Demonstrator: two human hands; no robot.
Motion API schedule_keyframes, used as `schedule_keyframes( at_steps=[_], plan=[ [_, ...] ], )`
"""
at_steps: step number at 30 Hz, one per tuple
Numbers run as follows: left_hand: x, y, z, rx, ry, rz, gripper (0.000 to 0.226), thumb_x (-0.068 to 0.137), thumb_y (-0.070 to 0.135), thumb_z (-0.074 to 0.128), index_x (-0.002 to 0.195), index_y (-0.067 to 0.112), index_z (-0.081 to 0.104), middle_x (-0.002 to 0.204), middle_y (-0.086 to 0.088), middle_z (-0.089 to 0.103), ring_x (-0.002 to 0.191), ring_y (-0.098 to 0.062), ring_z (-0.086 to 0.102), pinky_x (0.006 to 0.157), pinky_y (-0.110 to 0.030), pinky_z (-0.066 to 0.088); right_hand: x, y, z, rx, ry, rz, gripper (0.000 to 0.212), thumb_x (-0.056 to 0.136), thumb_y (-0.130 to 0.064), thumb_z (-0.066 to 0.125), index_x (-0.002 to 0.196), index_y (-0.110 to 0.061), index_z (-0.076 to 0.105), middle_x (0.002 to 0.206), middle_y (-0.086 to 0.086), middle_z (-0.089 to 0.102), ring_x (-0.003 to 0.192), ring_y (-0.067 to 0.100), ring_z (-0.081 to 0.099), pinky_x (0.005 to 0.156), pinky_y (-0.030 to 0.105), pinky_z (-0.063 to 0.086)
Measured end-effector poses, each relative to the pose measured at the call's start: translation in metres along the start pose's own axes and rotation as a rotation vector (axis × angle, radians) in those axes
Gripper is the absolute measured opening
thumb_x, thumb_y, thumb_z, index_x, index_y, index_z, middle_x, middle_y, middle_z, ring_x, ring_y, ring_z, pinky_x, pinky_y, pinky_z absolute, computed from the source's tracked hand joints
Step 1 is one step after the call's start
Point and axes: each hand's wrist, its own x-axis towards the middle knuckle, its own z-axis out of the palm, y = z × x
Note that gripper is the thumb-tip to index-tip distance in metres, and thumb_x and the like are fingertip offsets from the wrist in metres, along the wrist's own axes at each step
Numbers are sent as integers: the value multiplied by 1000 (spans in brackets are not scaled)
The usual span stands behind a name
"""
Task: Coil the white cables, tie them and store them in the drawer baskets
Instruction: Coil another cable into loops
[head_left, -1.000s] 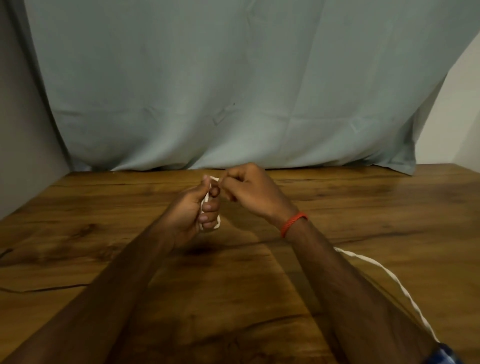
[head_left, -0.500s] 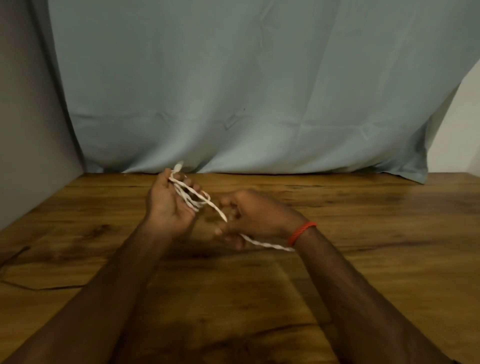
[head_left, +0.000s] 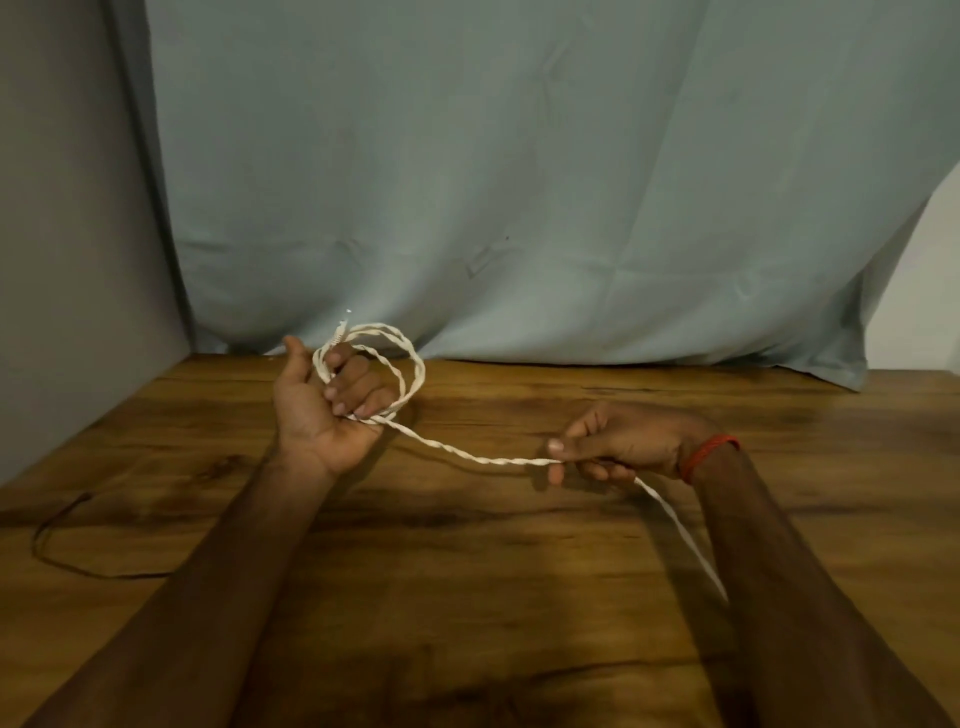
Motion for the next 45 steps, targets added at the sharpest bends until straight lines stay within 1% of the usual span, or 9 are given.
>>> schedule_keyframes(
  at_steps=[7,12,18,25,27,29,33,37,45],
  plan=[
    [1,-18,17,165,-44,-141,46,97,51,39,66,18,47,46,8,25,35,-7,15,39,-20,17,9,2,-3,-377,340,146,29,95,-37,65,79,-19,79,52,-12,55,53,6,47,54,21,37],
    [1,-38,23,259,0,-235,51,100,45,35,59,18,49,42,7,36,35,-8,12,42,-21,11,23,-3,1,-672,686,301,31,90,-44,68,96,-14,75,102,15,71,94,32,65,77,34,48],
    [0,-51,33,374,-30,-349,48,96,45,39,58,17,49,38,8,31,34,-9,11,43,-24,11,12,-20,10,-760,779,372,38,91,-44,67,110,-11,64,118,16,64,108,36,61,88,42,51],
    [3,-46,29,287,127,-271,53,97,45,40,51,20,46,34,9,28,23,-4,25,41,-18,5,-48,-70,10,-633,394,199,30,91,-46,65,76,-24,78,72,-2,68,66,13,56,65,30,44],
    [6,-39,25,224,219,-216,60,101,47,36,48,20,44,33,8,27,23,-5,24,38,-16,6,-54,-74,9,-597,547,88,31,90,-49,64,77,-25,79,73,-2,70,65,17,58,65,33,48],
    [8,-35,23,151,283,-171,62,102,46,33,47,20,42,34,8,27,23,-6,23,36,-16,9,-46,-69,5,-723,972,32,35,93,-50,62,85,-20,78,80,9,68,76,28,62,67,37,51],
    [11,-42,28,146,290,-175,62,103,47,33,48,19,42,34,7,26,22,-6,23,37,-14,8,-17,-75,18,-1168,1482,-201,37,96,-43,60,83,-10,70,73,10,59,68,31,59,53,31,28],
    [8,-39,13,189,362,-205,61,101,49,37,48,21,41,34,8,25,22,-5,22,39,-13,5,7,-76,30,-1266,1423,-371,32,92,-39,66,73,-13,67,66,5,57,62,24,55,52,29,23],
    [9,-35,6,337,279,-135,52,101,48,39,58,19,46,37,8,29,24,-5,24,36,-14,11,41,-39,35,-1162,1347,-272,27,84,-33,78,67,-15,66,61,4,60,57,24,58,50,27,26]
  ],
)
